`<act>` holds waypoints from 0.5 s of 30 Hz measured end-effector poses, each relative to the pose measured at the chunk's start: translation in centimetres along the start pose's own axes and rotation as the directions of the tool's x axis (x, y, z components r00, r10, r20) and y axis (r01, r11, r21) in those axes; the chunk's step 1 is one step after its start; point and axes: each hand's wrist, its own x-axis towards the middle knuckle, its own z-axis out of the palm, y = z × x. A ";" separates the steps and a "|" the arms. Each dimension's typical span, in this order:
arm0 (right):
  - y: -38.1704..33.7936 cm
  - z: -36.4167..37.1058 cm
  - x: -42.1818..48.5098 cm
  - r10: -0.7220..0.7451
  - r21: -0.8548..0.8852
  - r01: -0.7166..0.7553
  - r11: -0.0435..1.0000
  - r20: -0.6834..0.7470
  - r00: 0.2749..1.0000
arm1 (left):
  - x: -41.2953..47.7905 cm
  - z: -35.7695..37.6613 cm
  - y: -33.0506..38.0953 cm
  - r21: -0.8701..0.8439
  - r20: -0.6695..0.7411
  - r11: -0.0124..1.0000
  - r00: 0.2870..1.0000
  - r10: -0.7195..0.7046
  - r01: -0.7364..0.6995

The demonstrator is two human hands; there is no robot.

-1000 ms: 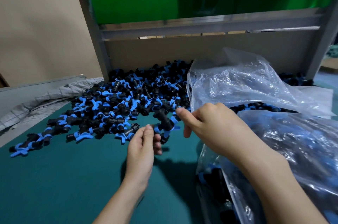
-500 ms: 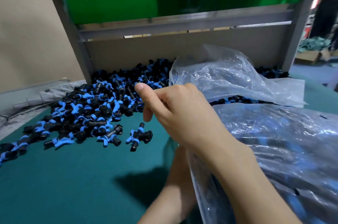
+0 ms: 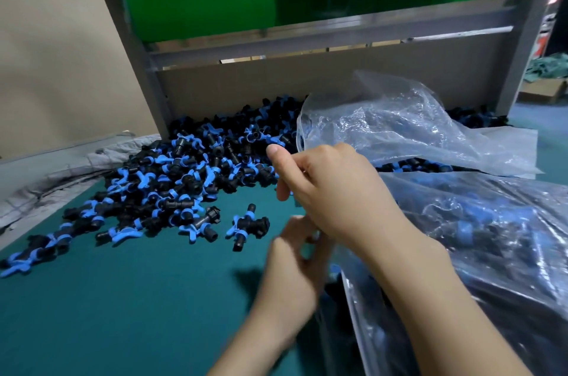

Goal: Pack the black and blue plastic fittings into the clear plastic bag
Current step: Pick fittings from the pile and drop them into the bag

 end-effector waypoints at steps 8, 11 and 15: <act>1.9 0.7 -0.1 0.171 -0.096 -0.157 0.983 0.164 0.972 | 0.5 -11.4 -8.1 0.685 -0.304 0.611 0.918 -0.255 0.396; 2.8 1.0 -0.3 0.221 -0.178 -0.177 0.968 0.271 0.937 | 0.8 -11.6 -8.2 0.693 -0.245 0.603 0.916 -0.319 0.395; 3.7 1.3 -0.4 0.273 -0.236 -0.197 0.951 0.347 0.897 | 0.6 -11.2 -8.6 0.778 -0.186 0.539 0.938 -0.292 0.322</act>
